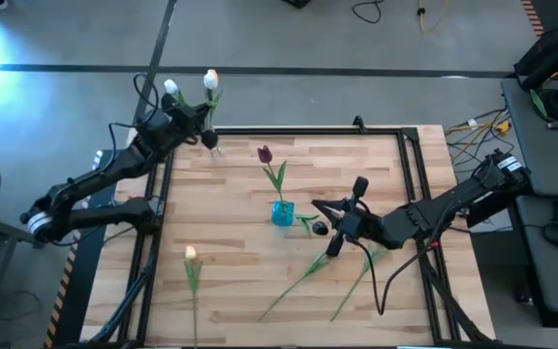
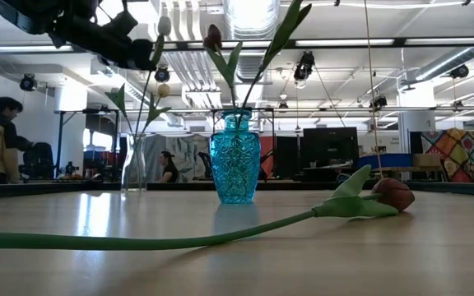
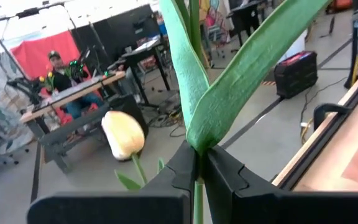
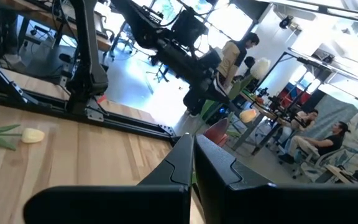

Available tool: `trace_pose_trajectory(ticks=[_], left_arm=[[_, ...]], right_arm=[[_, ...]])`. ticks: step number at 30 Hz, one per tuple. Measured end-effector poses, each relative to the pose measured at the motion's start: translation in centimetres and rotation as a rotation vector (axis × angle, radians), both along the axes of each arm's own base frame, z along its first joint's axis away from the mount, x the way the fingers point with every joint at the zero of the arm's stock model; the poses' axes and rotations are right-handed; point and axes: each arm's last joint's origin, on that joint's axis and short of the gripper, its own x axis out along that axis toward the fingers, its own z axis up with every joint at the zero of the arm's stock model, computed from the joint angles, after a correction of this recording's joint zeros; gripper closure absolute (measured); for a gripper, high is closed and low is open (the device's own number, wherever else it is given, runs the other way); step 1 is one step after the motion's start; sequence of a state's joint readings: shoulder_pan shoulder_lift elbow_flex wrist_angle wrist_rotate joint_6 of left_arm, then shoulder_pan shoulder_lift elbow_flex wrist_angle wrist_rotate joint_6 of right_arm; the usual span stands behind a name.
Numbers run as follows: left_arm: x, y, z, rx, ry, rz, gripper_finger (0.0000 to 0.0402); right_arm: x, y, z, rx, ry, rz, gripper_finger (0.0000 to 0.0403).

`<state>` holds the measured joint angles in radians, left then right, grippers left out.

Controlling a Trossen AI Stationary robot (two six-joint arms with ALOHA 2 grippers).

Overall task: Sort flowers into vase by color
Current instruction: Put the white flower into the transparent vase, then put the black flower into the blue vase

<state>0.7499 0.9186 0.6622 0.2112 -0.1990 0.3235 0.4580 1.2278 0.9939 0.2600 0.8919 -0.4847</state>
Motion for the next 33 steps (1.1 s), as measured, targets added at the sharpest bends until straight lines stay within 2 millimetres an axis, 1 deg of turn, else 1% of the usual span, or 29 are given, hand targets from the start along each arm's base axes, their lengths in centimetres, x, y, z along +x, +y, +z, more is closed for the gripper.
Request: trace_pose_trajectory(ticks=[3, 5, 12, 15, 22, 28, 33], left_arm=[[0.0, 0.6, -0.6, -0.014, 0.004, 0.023, 0.0398], [0.0, 1.0, -0.9, -0.03, 0.003, 0.034, 0.0387], [0.1, 1.2, -1.9, -0.059, 0.023, 0.04, 0.0321], [0.0, 1.2, -2.4, -0.071, 0.032, 0.043, 0.0301], [-0.1, 1.1, -3.4, -0.092, 0.053, 0.046, 0.0283], [-0.8, 0.1, -2.9, -0.086, 0.049, 0.038, 0.0266], [-1.5, -1.8, -2.6, -0.059, 0.021, -0.011, 0.0258]], right_arm=[[0.0, 0.0, 0.0, 0.0, 0.002, 0.0, 0.0394], [0.0, 0.0, 0.0, 0.001, 0.001, 0.0, 0.0394], [0.0, 0.0, 0.0, 0.001, 0.001, 0.0, 0.0394], [0.0, 0.0, -0.1, 0.004, 0.008, -0.001, 0.0394], [-0.1, 0.0, -0.2, 0.011, 0.01, -0.001, 0.0394], [-0.1, -0.1, 0.3, 0.011, -0.001, -0.042, 0.0394], [-0.5, 0.0, 1.0, 0.013, 0.026, -0.076, 0.0394]])
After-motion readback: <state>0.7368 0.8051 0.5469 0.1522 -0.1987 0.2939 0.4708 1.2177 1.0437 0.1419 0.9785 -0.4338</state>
